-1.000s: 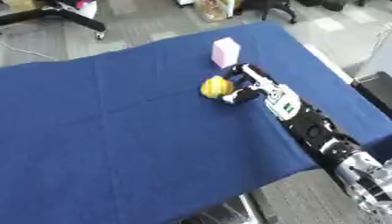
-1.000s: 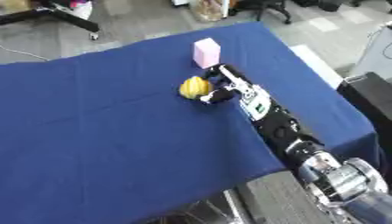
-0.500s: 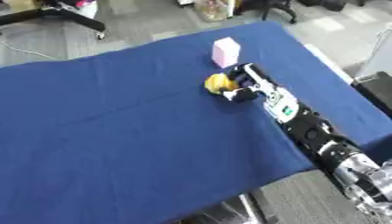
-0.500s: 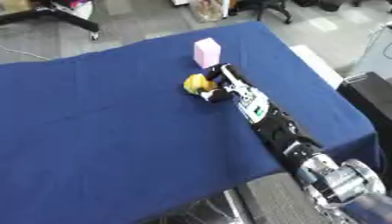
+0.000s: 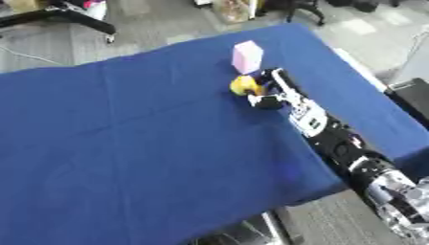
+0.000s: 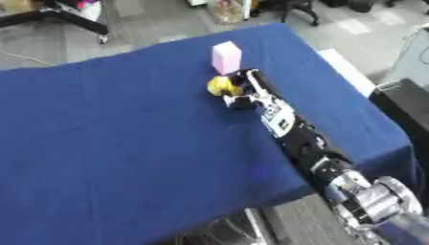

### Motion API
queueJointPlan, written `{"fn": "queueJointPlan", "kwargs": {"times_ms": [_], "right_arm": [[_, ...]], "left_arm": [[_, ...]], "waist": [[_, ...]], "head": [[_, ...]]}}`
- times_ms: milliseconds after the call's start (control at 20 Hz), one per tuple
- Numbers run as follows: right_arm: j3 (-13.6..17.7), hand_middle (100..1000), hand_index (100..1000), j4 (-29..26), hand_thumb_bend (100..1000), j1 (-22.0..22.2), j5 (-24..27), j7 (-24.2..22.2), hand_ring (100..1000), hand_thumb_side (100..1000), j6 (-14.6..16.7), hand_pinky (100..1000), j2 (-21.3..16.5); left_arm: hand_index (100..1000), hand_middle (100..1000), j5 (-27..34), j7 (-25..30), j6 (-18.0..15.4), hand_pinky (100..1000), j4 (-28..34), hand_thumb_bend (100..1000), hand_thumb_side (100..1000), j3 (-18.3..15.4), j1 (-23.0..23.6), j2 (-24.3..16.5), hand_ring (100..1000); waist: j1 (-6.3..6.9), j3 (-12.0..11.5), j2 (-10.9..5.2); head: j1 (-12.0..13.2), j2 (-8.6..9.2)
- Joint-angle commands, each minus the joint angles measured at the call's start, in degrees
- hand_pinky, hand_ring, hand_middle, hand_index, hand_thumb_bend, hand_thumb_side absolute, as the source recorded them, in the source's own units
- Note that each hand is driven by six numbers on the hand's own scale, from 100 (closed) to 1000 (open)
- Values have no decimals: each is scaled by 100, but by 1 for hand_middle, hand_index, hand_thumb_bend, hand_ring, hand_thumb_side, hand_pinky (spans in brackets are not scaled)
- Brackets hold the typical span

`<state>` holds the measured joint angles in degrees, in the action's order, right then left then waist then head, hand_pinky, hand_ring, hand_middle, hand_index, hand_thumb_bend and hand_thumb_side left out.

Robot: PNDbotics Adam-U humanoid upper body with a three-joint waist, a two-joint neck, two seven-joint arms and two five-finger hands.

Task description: Pick up the objects with one hand, pass them to the other hand, and then place them into the box on the other side of the table.

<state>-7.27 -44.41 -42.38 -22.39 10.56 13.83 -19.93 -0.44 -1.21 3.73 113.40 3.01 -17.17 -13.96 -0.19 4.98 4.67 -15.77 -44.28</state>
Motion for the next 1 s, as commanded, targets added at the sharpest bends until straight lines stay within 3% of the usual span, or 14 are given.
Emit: {"fn": "queueJointPlan", "kwargs": {"times_ms": [50,500,550,600,650,1000], "right_arm": [[-63,364,258,-629,101,-75,119,60,707,100,5,643,-138],[-379,356,268,-3277,100,127,511,31,684,100,-439,646,-188],[-414,356,270,-3589,100,138,500,-8,679,100,-495,648,-188],[-449,354,272,-3895,155,151,474,-58,675,100,-555,649,-186],[-491,355,273,-4225,100,158,434,-125,673,100,-609,649,-170],[-704,354,281,-5942,100,236,39,-783,656,100,-938,657,103]], "left_arm": [[850,623,47,-55,101,949,64,397,837,-45,3,13,658],[847,619,200,-46,322,956,-421,329,902,-15,128,98,653],[846,618,250,-34,339,957,-484,317,913,-11,143,122,651],[846,619,323,-30,350,959,-548,303,925,-5,154,150,652],[850,623,436,-14,360,964,-628,277,949,16,166,187,656],[849,624,1136,114,413,963,-1224,198,1000,210,169,342,654]], "waist": [[-22,14,-72],[-58,45,-83],[-62,46,-85],[-65,49,-87],[-68,53,-87],[-89,80,-93]], "head": [[22,16],[68,16],[80,16],[99,16],[130,16],[347,16]]}}
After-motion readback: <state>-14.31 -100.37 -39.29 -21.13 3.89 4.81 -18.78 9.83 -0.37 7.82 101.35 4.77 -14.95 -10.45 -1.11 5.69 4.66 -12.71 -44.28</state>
